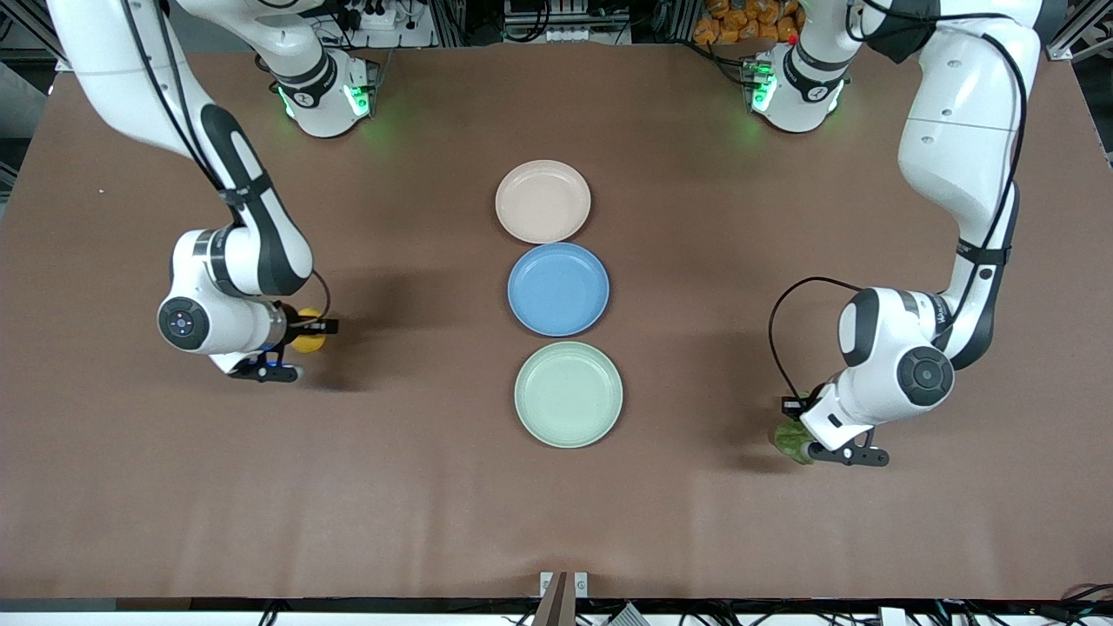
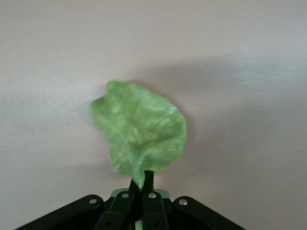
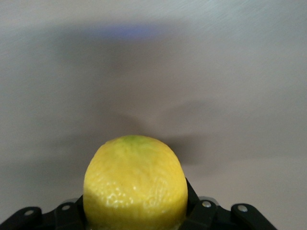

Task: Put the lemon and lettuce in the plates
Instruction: 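Carry the lemon to the beige plate while the left gripper carries lettuce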

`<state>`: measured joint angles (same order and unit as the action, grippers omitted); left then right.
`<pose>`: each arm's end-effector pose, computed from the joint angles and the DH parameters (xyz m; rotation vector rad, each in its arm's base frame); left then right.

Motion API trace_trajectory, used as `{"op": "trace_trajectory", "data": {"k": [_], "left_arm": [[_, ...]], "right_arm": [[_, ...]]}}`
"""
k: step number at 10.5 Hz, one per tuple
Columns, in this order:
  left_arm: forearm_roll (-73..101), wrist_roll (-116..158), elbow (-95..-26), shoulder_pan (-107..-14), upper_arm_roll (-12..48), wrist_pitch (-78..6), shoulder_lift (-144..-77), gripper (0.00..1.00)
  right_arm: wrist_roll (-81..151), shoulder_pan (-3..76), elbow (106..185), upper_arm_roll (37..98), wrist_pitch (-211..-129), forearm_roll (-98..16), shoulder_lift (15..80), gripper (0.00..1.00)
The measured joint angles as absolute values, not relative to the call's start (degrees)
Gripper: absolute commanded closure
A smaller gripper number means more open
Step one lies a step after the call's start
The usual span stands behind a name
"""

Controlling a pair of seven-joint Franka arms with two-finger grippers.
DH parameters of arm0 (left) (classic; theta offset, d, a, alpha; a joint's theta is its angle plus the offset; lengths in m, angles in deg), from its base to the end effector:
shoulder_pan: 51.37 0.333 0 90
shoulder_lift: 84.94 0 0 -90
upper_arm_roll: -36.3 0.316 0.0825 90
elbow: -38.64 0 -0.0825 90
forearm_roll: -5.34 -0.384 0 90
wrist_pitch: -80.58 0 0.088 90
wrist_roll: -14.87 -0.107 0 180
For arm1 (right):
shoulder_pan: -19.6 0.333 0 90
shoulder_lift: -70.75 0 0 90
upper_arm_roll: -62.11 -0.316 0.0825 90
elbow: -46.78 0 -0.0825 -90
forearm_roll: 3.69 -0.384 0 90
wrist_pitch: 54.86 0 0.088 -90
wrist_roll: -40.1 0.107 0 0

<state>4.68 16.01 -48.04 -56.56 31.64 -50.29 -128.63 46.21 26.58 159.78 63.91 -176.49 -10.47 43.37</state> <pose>0.7042 -0.1125 0.2138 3.0862 -0.2114 0.0101 0.5733 0.0575 0.2031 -3.0535 0.1433 0.5120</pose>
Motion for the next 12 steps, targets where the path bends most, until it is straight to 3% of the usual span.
{"op": "trace_trajectory", "data": {"k": [2,5,9,12], "left_arm": [[4.68,16.12,-47.75,-59.8,31.48,-50.29,-126.62,1.0],[4.68,19.05,-47.18,-65.62,31.35,-50.29,-124.58,1.0],[4.69,32.49,-44.24,-72.27,31.29,-52.27,-124.08,1.0],[4.71,45.52,-44.25,-77.67,31.27,-58.14,-125.29,1.0]], "right_arm": [[46.95,28.49,160.19,63.21,-172.66,-14.77,45.88,1.0],[52.67,33.77,164.06,62.94,-173.67,-18.13,48.81,1.0],[79.88,52.71,169.98,62.48,-181.77,-18.4,53.59,1.0],[94.17,62.19,170.57,62.45,-185.07,-18.65,53.82,1.0]]}}
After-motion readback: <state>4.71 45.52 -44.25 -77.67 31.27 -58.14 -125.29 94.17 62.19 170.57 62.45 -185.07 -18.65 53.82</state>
